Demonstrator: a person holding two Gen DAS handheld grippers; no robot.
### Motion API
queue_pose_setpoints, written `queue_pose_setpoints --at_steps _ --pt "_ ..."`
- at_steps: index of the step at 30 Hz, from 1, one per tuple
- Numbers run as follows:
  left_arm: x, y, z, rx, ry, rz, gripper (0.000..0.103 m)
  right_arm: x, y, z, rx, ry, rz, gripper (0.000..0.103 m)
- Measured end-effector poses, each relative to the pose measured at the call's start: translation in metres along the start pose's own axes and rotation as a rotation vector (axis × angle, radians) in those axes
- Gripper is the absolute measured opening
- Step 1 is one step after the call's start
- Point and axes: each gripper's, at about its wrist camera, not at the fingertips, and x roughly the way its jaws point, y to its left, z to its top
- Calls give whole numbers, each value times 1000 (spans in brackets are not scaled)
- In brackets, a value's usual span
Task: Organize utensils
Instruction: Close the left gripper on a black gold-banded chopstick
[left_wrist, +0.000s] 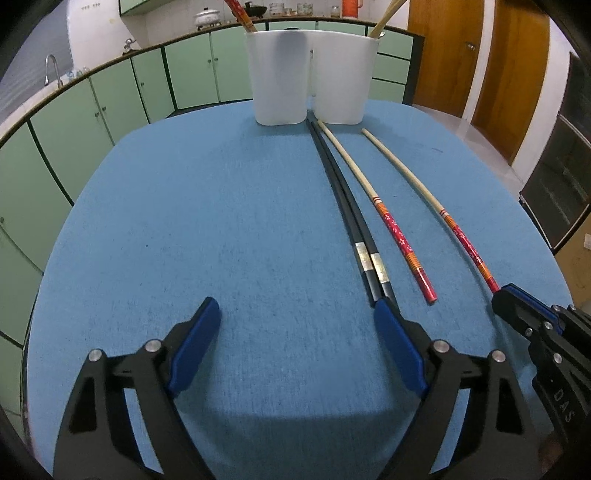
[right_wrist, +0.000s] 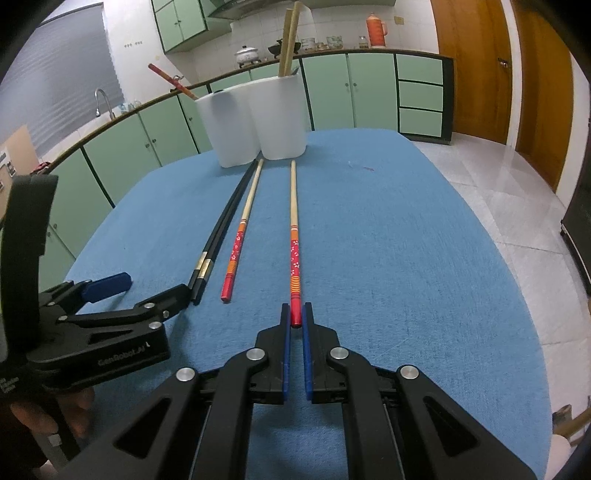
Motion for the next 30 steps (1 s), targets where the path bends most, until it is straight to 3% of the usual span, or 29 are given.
queue_pose_setpoints --at_steps 11,15,21,30 --pt "-6 15 -3 -36 2 20 77 0 1 1 -2 1 4 6" --pt "-9 9 -3 -29 -2 -16 76 1 1 0 -1 5 6 6" --pt "-3 -3 -1 15 5 -12 77 2 -2 1 9 7 9 6" --pt "-3 -7 1 -2 1 -59 77 4 -2 0 20 12 16 6"
